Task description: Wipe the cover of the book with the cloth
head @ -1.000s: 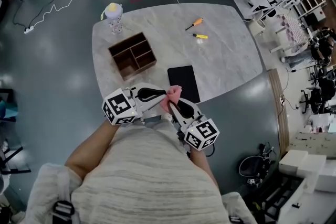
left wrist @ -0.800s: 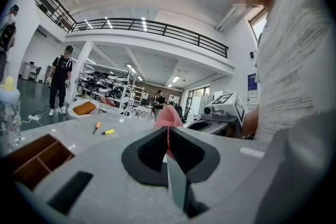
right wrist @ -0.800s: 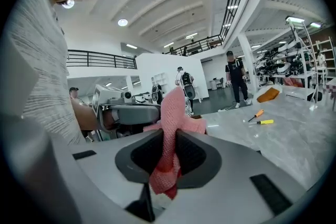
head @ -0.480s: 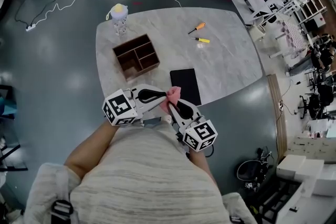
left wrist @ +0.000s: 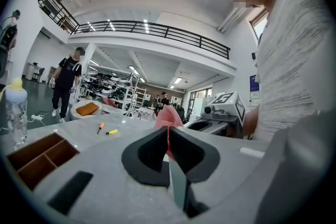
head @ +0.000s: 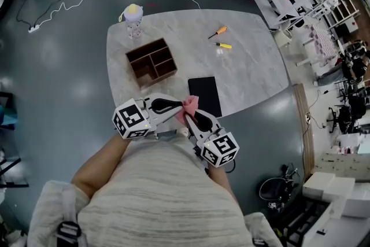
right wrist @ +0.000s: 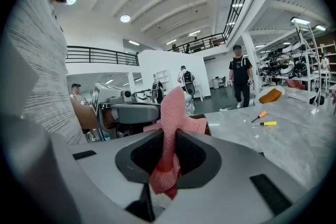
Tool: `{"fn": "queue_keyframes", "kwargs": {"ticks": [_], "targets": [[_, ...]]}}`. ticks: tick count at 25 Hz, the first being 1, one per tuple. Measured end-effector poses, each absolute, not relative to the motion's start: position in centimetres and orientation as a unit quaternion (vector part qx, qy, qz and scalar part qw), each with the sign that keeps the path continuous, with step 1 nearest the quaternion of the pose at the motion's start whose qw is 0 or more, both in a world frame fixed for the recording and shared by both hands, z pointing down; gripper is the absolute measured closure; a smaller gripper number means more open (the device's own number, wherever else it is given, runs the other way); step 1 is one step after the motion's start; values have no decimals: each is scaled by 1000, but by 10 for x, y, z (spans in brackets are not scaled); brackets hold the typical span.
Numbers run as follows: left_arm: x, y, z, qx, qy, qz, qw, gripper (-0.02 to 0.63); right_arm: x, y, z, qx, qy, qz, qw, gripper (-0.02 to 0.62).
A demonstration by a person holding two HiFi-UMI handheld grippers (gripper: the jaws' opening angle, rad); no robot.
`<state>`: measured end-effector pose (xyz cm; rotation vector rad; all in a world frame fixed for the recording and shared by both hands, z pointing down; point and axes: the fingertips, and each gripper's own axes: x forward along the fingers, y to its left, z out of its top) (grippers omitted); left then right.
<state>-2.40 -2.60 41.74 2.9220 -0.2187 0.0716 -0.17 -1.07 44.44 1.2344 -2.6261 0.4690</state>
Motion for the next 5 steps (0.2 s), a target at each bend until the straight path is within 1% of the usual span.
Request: {"fn": "queue_keyframes", "kwargs": {"ticks": [5], "targets": [[-27,-26,422,991,-74,25,107,586,-4,-11,447,419,-888,158,103,529]]}}
